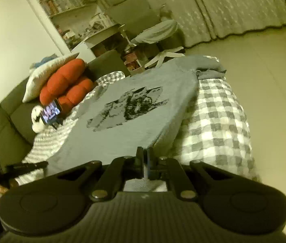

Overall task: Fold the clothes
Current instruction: 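Smooth the flattened grey shirt with the right gripper while the left gripper holds the hem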

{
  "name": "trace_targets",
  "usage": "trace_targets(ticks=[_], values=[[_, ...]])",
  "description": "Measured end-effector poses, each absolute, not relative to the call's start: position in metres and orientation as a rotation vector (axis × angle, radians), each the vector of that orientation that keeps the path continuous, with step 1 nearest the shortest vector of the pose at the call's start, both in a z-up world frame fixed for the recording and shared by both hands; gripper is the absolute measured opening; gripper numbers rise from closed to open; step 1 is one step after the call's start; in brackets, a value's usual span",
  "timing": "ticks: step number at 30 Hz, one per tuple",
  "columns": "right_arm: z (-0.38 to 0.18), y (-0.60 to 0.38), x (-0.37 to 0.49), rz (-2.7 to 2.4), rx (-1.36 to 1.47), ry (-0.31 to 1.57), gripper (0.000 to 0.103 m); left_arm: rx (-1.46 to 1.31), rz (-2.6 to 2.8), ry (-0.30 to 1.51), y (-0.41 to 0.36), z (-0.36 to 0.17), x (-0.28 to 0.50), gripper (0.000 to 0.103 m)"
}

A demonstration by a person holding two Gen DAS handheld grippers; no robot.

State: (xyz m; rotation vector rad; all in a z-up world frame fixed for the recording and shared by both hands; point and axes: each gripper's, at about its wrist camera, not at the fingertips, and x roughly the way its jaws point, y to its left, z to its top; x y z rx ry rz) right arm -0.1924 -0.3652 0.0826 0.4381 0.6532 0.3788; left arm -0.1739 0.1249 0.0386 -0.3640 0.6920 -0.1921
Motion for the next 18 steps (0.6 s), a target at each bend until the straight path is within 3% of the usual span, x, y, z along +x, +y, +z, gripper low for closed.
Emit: trace_targets(ticks=[6, 11, 12, 13, 16, 18], values=[[0.086, -0.365, -0.184, 0.278, 0.553, 0.712, 0.006, -0.304, -0.165, 0.707, 0.120, 0.032, -0.171, 0.001], [0.067, -0.366, -0.177, 0.214, 0.509, 0.783, 0.015, -0.308, -0.171, 0.720, 0.122, 0.031, -0.170, 0.002], [0.063, -0.368, -0.177, 0.203, 0.512, 0.790, 0.022, -0.316, -0.169, 0.725, 0.123, 0.031, -0.169, 0.002], [0.061, -0.370, -0.177, 0.200, 0.519, 0.795, 0.036, -0.321, -0.170, 0.729, 0.124, 0.031, -0.169, 0.002], [0.060, -0.368, -0.178, 0.211, 0.478, 0.801, 0.046, -0.306, -0.176, 0.744, 0.121, 0.029, -0.168, 0.002], [0.056, -0.362, -0.177, 0.206, 0.438, 0.851, 0.047, -0.293, -0.180, 0.753, 0.118, 0.027, -0.168, 0.002]])
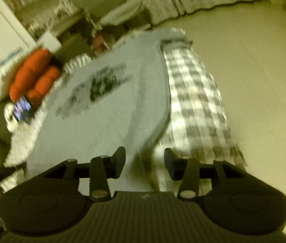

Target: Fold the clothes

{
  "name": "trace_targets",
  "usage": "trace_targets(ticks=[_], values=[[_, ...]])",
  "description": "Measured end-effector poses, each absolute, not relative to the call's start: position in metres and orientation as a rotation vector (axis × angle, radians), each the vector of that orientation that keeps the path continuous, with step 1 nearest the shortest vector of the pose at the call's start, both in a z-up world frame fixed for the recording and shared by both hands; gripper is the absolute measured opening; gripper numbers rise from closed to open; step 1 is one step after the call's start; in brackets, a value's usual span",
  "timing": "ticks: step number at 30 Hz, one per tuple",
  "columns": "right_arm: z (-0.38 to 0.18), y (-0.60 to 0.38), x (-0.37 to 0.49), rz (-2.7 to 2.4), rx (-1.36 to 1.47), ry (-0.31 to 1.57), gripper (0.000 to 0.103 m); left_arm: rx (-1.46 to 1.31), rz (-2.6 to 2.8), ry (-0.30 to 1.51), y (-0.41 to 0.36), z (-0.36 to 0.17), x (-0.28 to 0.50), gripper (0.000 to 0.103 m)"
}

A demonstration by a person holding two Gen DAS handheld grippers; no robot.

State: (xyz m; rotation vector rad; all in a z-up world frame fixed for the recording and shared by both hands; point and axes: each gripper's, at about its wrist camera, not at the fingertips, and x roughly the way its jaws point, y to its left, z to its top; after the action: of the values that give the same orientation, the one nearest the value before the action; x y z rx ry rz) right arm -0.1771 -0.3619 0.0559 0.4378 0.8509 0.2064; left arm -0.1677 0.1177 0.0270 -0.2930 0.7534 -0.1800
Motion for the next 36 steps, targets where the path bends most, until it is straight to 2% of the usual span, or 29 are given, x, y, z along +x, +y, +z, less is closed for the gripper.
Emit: trace_targets(ticks=[2, 3, 4, 8, 12, 15, 17, 20, 21, 23, 29, 31, 32, 33, 36], values=[[0.053, -0.355, -0.179, 0.226, 0.385, 0.876, 0.047, -0.279, -0.183, 0.762, 0.114, 0.025, -0.167, 0.002], [0.054, -0.349, -0.181, 0.248, 0.347, 0.877, 0.037, -0.278, -0.186, 0.765, 0.114, 0.025, -0.167, 0.002], [0.055, -0.344, -0.183, 0.264, 0.318, 0.870, 0.006, -0.280, -0.190, 0.768, 0.113, 0.025, -0.167, 0.001], [0.069, -0.358, -0.196, 0.245, 0.423, 0.829, 0.007, -0.350, -0.217, 0.737, 0.123, 0.036, -0.175, 0.001], [0.081, -0.375, -0.206, 0.183, 0.495, 0.801, 0.006, -0.278, -0.193, 0.750, 0.115, 0.035, -0.174, 0.001], [0.058, -0.367, -0.187, 0.117, 0.449, 0.927, 0.007, -0.293, -0.188, 0.792, 0.116, 0.029, -0.170, 0.002], [0.058, -0.360, -0.183, 0.097, 0.407, 0.922, 0.007, -0.319, -0.197, 0.795, 0.121, 0.030, -0.171, 0.004], [0.050, -0.358, -0.181, 0.079, 0.392, 0.943, 0.010, -0.342, -0.200, 0.795, 0.130, 0.032, -0.176, 0.005], [0.048, -0.358, -0.181, 0.070, 0.391, 0.954, 0.016, -0.348, -0.205, 0.798, 0.132, 0.032, -0.178, 0.005], [0.052, -0.359, -0.183, 0.089, 0.385, 0.945, 0.017, -0.340, -0.230, 0.806, 0.130, 0.031, -0.181, 0.006], [0.051, -0.350, -0.190, 0.093, 0.350, 0.940, 0.019, -0.248, -0.300, 0.865, 0.101, 0.019, -0.179, 0.018], [0.051, -0.341, -0.190, 0.075, 0.290, 0.938, 0.018, -0.215, -0.297, 0.860, 0.094, 0.019, -0.177, 0.013], [0.051, -0.338, -0.190, 0.067, 0.262, 0.931, 0.014, -0.204, -0.292, 0.856, 0.093, 0.020, -0.178, 0.006], [0.051, -0.336, -0.190, 0.062, 0.236, 0.922, 0.006, -0.192, -0.286, 0.853, 0.091, 0.020, -0.179, 0.002], [0.052, -0.338, -0.191, 0.046, 0.227, 0.902, 0.006, -0.202, -0.268, 0.848, 0.096, 0.023, -0.181, 0.001]])
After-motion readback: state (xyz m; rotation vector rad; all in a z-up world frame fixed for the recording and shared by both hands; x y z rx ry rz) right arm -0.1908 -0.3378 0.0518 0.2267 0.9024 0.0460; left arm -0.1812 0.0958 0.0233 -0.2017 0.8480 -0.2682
